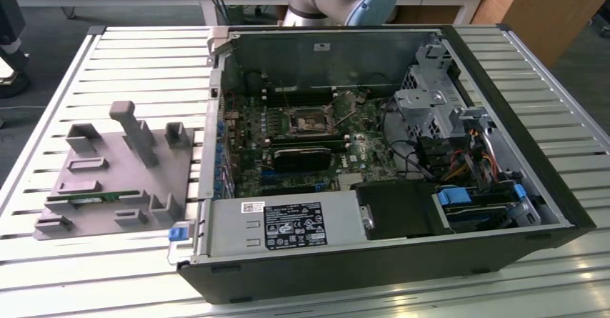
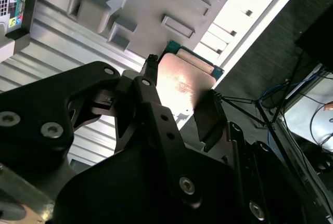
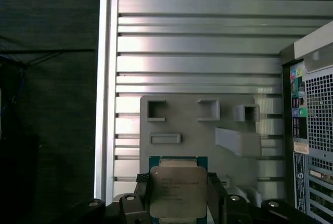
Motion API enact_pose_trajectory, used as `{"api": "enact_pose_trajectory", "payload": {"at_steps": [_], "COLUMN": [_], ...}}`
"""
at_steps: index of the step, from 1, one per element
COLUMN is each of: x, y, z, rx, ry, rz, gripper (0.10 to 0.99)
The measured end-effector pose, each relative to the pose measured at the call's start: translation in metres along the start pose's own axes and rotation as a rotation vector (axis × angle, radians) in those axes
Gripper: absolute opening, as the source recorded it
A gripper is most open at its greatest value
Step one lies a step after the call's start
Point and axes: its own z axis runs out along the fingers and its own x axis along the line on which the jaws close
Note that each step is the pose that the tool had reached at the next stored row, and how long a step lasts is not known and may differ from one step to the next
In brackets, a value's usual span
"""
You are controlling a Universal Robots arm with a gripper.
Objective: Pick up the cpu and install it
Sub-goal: 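Pick up the cpu and move it towards the insertion slot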
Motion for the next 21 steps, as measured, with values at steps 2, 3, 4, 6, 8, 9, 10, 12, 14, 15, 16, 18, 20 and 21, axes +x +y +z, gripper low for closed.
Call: {"api": "enact_pose_trajectory", "payload": {"at_steps": [2,3,4,6,8,9,10,12,14,15,16,18,20,21], "x": [-0.0037,-0.0054,-0.0071,-0.0109,-0.0137,-0.0150,-0.0163,-0.0189,-0.0215,-0.0228,-0.0242,-0.0267,-0.0291,-0.0302], "y": [0.0000,0.0001,0.0001,0.0001,0.0002,0.0002,0.0002,0.0002,0.0003,0.0003,0.0003,0.0003,0.0004,0.0004], "z": [0.0000,0.0000,0.0001,0.0001,0.0001,0.0001,0.0001,0.0001,0.0002,0.0001,0.0002,0.0002,0.0002,0.0002], "rx": [0.000,0.000,0.000,0.000,0.000,0.000,0.000,0.000,0.000,0.000,0.000,0.000,0.000,0.000], "ry": [0.0000,0.0000,0.0000,0.0000,-0.0001,0.0000,0.0000,0.0000,0.0000,0.0001,0.0000,0.0001,0.0000,0.0000], "rz": [0.000,0.000,0.000,0.000,0.000,0.000,0.000,0.000,0.000,0.000,0.000,0.000,0.000,0.000], "gripper": [0.529,0.529,0.529,0.529,0.529,0.529,0.529,0.529,0.529,0.529,0.529,0.529,0.529,0.529]}}
